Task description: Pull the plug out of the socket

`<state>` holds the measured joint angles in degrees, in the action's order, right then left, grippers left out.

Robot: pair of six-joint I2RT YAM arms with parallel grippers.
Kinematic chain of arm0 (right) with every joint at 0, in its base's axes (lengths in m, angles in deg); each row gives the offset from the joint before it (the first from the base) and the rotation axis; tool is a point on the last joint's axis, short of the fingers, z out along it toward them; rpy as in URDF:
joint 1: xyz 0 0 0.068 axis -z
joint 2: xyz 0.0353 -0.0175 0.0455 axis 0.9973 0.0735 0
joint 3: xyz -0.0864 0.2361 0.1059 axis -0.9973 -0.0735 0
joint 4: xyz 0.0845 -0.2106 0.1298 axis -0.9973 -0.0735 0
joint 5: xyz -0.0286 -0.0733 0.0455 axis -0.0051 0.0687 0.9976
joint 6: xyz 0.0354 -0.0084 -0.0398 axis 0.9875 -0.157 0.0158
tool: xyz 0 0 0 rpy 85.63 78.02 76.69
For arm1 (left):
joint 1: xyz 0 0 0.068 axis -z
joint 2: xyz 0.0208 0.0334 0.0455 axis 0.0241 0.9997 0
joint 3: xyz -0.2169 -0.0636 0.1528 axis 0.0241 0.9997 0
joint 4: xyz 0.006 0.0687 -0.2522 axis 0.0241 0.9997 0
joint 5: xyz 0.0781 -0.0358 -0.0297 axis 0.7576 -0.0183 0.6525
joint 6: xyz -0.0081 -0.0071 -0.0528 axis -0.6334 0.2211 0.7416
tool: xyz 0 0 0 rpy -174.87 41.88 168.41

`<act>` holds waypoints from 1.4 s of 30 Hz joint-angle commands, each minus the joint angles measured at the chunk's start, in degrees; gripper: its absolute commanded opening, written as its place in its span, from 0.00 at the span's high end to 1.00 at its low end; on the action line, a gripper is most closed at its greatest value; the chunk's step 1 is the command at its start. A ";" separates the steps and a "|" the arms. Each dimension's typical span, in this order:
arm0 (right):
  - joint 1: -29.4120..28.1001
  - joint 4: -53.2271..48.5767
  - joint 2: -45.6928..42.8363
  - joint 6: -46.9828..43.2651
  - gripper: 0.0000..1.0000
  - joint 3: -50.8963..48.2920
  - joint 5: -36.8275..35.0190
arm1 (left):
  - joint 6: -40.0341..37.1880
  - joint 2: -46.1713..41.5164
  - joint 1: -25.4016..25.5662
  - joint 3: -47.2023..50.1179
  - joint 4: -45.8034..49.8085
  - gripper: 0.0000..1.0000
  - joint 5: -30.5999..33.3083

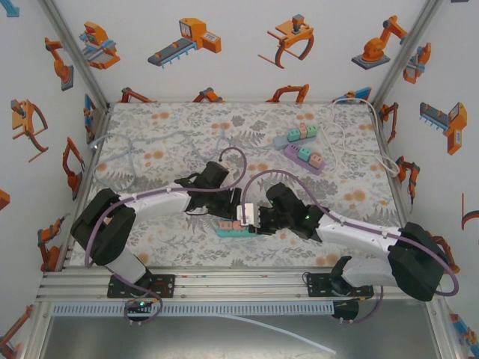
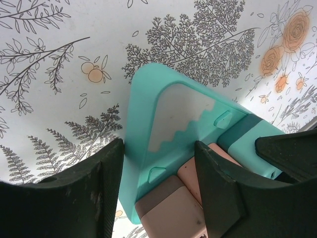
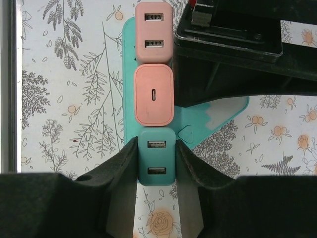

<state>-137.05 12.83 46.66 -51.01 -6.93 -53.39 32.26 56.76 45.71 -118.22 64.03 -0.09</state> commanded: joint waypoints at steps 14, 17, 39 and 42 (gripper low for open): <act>-0.57 0.12 -3.47 -0.58 0.80 6.83 2.37 | -2.04 7.68 1.86 5.93 6.53 0.50 13.28; -0.59 3.55 -4.30 1.31 0.80 5.87 2.33 | -1.92 8.27 1.86 6.48 6.52 0.50 14.49; -0.51 5.13 -11.00 8.50 0.85 3.33 -2.47 | -0.97 8.90 1.69 7.03 5.35 0.47 14.90; -0.42 5.16 -11.68 14.68 0.85 3.81 -6.44 | -1.03 6.96 1.44 6.09 6.41 0.46 15.05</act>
<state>-137.12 15.04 36.30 -42.50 -4.33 -56.76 34.93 58.44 47.35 -116.85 56.56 1.31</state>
